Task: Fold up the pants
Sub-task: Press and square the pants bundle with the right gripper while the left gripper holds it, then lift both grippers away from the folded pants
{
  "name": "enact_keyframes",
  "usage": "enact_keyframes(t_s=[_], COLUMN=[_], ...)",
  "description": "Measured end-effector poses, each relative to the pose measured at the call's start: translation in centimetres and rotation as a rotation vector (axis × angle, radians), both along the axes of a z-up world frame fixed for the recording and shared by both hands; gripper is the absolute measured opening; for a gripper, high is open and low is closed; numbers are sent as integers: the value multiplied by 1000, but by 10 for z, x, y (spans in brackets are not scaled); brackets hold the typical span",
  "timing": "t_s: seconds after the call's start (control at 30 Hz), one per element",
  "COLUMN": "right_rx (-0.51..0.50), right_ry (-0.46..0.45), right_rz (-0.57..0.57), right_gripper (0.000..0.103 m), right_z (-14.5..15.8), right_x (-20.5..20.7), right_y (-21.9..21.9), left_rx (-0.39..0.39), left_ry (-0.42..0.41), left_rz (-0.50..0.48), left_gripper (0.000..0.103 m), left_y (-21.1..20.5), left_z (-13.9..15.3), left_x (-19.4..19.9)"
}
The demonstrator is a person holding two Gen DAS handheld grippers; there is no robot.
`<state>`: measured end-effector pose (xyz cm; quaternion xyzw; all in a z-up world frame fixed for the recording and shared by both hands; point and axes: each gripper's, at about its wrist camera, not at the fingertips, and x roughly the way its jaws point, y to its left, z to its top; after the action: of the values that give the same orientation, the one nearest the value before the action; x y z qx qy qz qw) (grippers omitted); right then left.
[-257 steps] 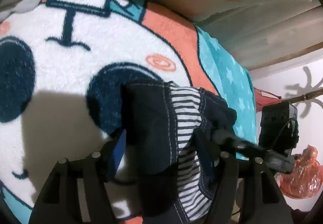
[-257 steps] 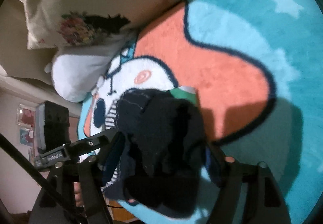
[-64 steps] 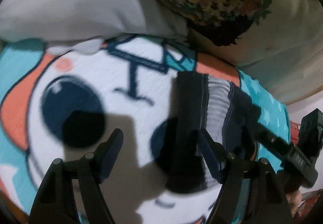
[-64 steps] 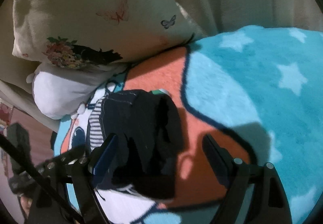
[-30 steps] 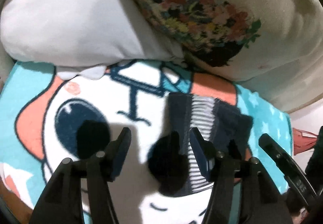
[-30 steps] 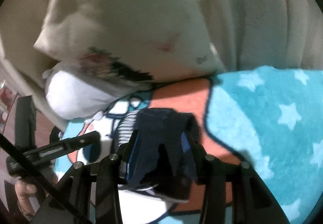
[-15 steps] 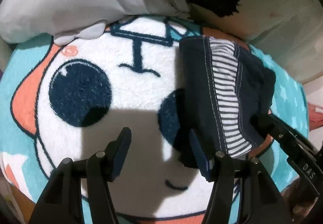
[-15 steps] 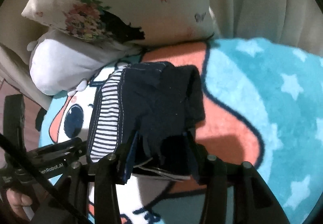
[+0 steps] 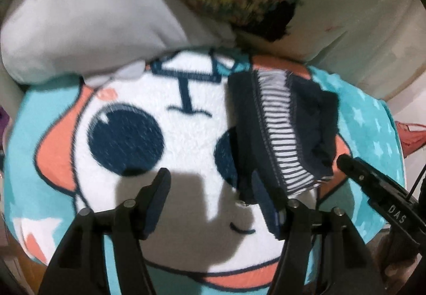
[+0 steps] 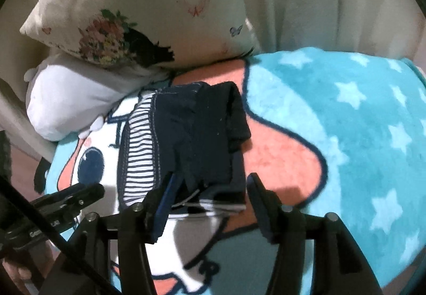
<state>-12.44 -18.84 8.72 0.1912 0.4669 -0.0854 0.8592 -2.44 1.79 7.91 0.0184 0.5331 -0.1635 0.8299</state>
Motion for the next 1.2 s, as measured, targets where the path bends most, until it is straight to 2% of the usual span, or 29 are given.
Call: enact_keyframes(t_s=[0.2, 0.4, 0.77, 1.2], right_rx=[-43, -37, -71, -98], right_ry=[20, 22, 25, 58], right_rz=[-51, -95, -90, -81], right_gripper=[65, 68, 71, 72], right_z=[0, 0, 8, 5], right_x=[-21, -37, -46, -48], right_y=[25, 47, 88, 109], left_rx=[7, 16, 25, -8], left_ry=[-124, -179, -174, -143], left_rz=[-55, -112, -177, -181], left_gripper=[72, 77, 78, 78], left_y=[11, 25, 46, 61], left_z=[28, 47, 45, 45], left_x=[-17, -36, -58, -59])
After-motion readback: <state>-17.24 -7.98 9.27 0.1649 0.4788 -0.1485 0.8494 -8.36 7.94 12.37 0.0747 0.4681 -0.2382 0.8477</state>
